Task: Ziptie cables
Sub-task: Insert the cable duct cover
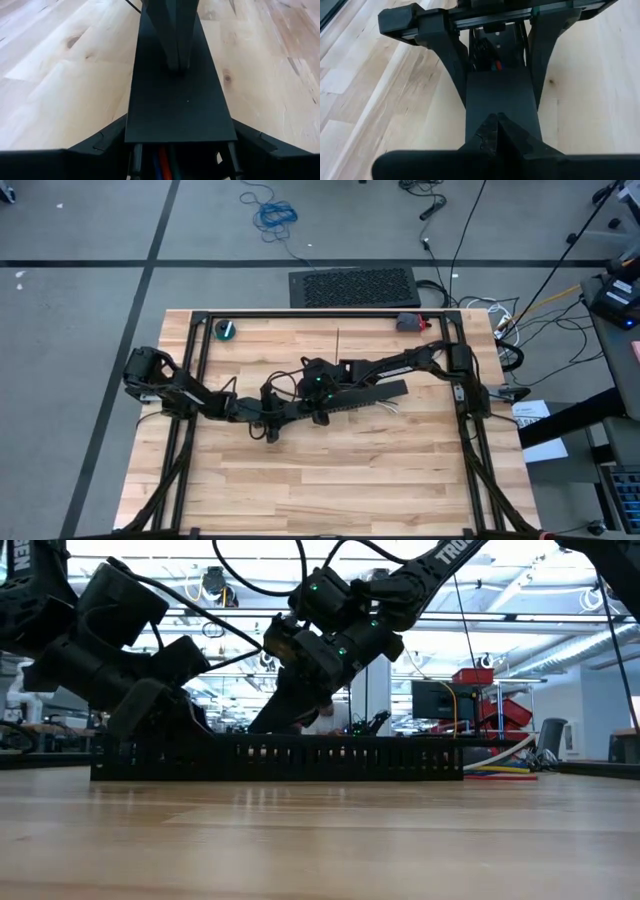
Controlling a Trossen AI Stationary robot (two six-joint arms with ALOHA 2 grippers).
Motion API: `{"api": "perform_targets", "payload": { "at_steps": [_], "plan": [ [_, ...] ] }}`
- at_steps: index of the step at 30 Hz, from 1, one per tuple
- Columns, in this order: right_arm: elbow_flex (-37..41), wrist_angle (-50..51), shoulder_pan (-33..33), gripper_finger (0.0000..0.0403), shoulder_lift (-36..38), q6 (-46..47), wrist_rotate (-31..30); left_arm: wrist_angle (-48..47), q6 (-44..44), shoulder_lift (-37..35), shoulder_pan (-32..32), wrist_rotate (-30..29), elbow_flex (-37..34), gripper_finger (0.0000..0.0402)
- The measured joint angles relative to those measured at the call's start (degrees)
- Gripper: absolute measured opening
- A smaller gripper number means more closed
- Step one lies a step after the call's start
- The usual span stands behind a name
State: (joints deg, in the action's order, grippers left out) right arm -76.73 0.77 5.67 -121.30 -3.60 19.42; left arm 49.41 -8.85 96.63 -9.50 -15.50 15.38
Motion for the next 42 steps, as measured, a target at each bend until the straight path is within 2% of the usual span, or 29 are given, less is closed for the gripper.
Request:
{"api": "perform_targets", "payload": {
  "at_steps": [6, 12, 16, 22, 24, 33, 42],
  "plan": [
    [0.02, 0.19, 0.00, 0.0000, 0.00, 0.14, -0.04, -3.72, -2.23, -3.87, 0.00, -0.42, 0.02, 0.0270],
    [0.02, -0.18, 0.00, 0.0000, -0.04, 0.13, -0.11, -21.14, -6.43, -12.15, -1.39, -1.07, 0.07, 0.0287],
    [0.02, -0.23, 0.06, 0.0000, -0.04, 0.10, 0.01, -27.26, -9.13, -14.85, -4.18, -4.01, -0.04, 0.0287],
    [0.07, -0.36, 0.26, 0.0000, -0.04, 0.47, 0.42, -26.82, -10.27, -14.35, -8.62, -12.67, -0.04, 0.0287],
    [0.09, -0.35, 0.28, 0.0000, -0.04, 0.48, 0.45, -25.75, -10.23, -13.27, -9.17, -13.90, -0.04, 0.0284],
    [0.30, -1.62, -0.13, 0.0000, -0.02, 1.68, 0.18, -17.64, -8.82, -7.97, -9.01, -14.97, -0.09, 0.0245],
    [0.28, -9.63, -1.60, 0.0000, -1.50, 2.07, -1.23, -16.36, -9.51, -6.33, -8.29, -14.50, 0.02, 0.0234]
  ]
}}
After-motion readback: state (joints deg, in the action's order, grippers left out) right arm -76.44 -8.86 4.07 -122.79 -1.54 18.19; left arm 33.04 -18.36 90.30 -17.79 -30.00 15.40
